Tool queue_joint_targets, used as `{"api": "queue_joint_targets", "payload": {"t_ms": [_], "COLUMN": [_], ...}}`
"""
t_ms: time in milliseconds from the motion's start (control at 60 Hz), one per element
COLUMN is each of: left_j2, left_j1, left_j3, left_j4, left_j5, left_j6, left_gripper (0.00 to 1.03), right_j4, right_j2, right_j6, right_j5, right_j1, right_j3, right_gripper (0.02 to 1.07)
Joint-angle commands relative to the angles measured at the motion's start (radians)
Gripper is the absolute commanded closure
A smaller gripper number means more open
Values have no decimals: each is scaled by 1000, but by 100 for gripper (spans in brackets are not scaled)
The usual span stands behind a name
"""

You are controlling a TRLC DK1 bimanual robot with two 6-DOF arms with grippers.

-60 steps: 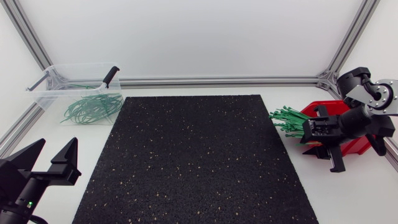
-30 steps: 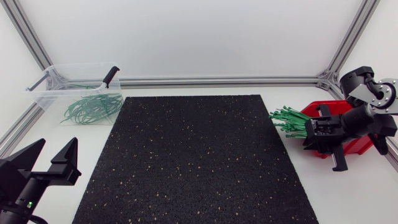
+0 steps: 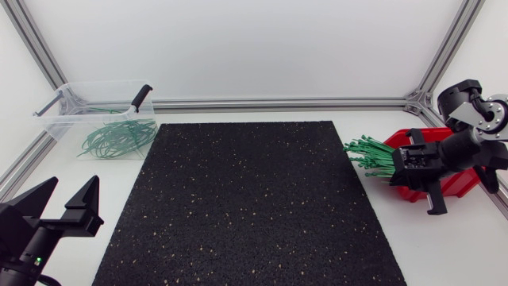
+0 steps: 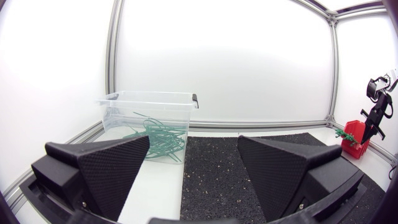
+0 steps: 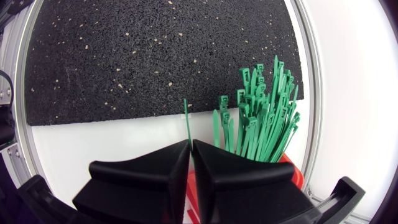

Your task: Take a green cable tie from the red box, thread the tail through the head to close it, then place it in the transparent bin on the left.

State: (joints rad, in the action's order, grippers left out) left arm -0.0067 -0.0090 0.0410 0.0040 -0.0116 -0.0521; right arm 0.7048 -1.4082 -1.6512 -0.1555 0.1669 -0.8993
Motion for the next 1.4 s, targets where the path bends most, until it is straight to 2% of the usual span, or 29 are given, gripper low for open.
{"api": "queue_joint_targets", "payload": {"t_ms": [0,267,433,667,767,867,1117,1383], "left_j2": [-3,-3,-3,-3,-3,-3,-1,-3], "left_j1": [-6,-6,-8,-8,-8,-8,-14,-17], "left_j3": [-38,-38,-38,-38,-38,-38,-38,-38], "left_j4": [-27,-27,-27,-27,-27,-27,-29,-27], "left_j5": [5,5,5,5,5,5,5,5], "left_j6": [9,9,9,9,9,9,9,8], "left_gripper": [4,4,4,4,4,4,4,4], "right_j4": [25,78,159,249,252,216,157,-10], "right_j2": [0,84,127,183,183,195,178,135], "right_j6": [-28,-27,37,361,538,696,1148,1461], "right_j5": [2,-21,-81,-228,-237,-230,5,47], "right_j1": [10,10,-3,-96,-162,-230,-544,-701], "right_j3": [-23,-99,-220,-495,-576,-612,-662,-579], "right_gripper": [101,101,101,101,101,101,101,101]}}
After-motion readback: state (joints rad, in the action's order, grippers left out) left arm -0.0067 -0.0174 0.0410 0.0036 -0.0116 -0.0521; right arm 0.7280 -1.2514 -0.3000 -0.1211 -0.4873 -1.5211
